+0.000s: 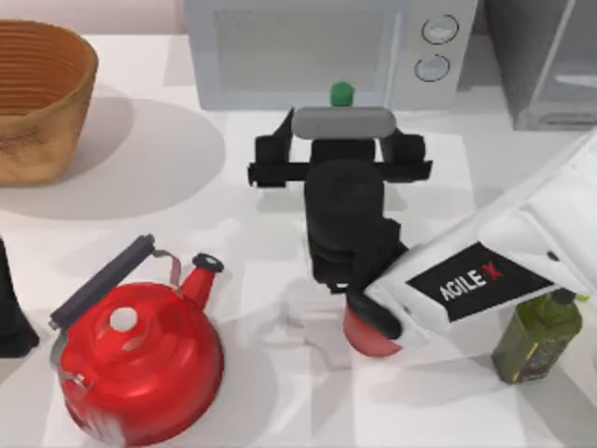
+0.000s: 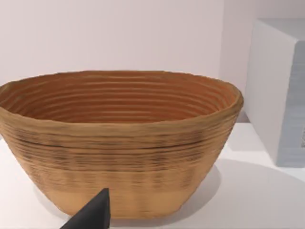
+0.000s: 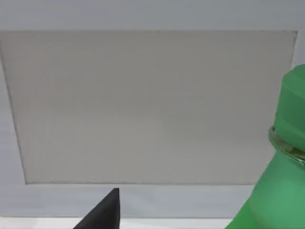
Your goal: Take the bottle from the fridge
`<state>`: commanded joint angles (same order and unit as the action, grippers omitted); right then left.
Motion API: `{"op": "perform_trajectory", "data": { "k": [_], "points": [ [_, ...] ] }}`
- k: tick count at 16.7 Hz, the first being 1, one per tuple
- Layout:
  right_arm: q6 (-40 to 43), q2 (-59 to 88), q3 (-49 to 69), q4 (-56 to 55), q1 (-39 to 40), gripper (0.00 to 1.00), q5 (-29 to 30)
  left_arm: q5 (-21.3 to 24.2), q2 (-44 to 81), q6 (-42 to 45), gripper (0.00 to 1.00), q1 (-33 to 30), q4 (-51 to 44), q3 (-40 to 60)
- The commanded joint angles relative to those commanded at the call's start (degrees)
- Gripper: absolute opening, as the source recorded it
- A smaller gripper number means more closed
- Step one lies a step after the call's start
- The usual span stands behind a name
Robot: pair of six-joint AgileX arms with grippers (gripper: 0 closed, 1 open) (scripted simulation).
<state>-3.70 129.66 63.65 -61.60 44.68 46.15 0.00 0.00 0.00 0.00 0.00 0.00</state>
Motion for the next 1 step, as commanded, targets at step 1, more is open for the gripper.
{"op": "perform_trajectory", "data": {
  "k": [1],
  "points": [
    [0.0,0.0,0.0,0.0,0.0,1.0,0.0,0.0,0.0,0.0,1.0,0.0,0.0,0.0]
  ]
}}
